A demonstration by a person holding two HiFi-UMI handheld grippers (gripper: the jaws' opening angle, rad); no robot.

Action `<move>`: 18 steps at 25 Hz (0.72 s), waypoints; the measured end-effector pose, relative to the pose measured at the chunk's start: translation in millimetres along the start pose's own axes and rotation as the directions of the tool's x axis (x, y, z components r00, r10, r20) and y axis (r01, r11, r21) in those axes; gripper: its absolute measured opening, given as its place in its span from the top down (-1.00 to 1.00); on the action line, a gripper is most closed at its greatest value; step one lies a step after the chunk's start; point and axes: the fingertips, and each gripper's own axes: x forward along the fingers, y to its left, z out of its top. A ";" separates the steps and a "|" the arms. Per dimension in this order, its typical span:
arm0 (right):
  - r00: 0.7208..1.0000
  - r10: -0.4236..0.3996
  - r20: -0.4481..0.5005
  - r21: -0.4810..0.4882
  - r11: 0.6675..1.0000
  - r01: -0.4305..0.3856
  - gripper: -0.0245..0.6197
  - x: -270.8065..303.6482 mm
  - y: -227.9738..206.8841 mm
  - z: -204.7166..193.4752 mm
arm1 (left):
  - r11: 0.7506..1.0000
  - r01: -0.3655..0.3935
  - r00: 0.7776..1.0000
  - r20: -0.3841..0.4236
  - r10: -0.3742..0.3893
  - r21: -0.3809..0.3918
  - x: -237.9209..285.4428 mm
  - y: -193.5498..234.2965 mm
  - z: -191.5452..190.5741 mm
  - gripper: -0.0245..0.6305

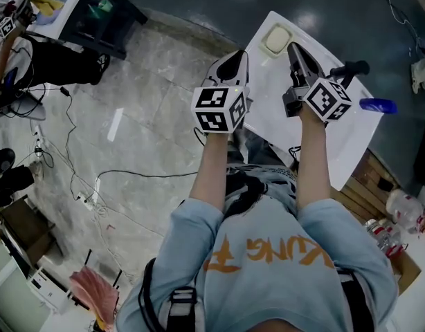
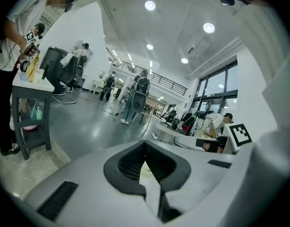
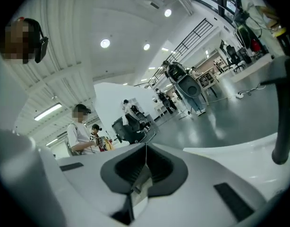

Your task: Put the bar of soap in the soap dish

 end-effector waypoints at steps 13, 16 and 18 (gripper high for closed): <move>0.963 0.004 0.268 -0.223 0.973 0.058 0.83 -43.4 78.0 100.8 | 0.972 0.058 0.982 0.163 -0.097 0.229 -37.2 -25.4 106.7 0.86; 0.957 -0.030 0.288 -0.289 0.950 0.117 0.83 -58.9 85.0 106.6 | 0.962 0.033 0.979 0.184 -0.086 0.272 -46.2 -34.8 115.4 0.86; 0.955 -0.059 0.291 -0.321 0.934 0.155 0.83 -62.5 85.4 106.4 | 0.957 0.026 0.978 0.190 -0.083 0.288 -49.1 -37.9 117.7 0.86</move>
